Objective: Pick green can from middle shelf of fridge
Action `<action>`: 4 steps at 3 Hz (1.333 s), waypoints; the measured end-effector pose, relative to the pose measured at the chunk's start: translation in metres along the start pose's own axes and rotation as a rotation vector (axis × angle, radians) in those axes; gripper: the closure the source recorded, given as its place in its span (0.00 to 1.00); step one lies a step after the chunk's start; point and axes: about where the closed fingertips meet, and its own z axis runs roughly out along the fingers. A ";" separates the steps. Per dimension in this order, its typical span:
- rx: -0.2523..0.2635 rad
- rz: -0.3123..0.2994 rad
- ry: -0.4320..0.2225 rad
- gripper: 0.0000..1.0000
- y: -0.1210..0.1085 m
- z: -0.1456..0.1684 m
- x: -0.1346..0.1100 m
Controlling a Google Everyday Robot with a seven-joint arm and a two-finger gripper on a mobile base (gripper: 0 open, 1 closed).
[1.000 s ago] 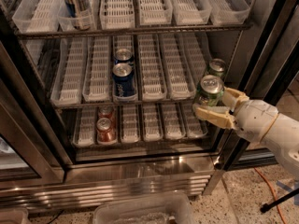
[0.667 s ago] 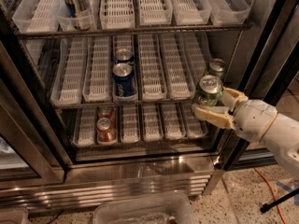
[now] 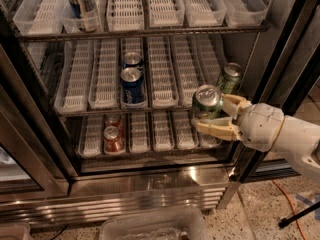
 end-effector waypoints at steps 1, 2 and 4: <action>-0.072 0.005 -0.016 1.00 0.030 0.008 -0.007; -0.117 0.029 -0.002 1.00 0.055 0.007 -0.009; -0.254 0.092 0.062 1.00 0.092 -0.009 -0.013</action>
Offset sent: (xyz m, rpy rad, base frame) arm -0.0653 0.0497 -0.0137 -0.0075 0.0928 0.1509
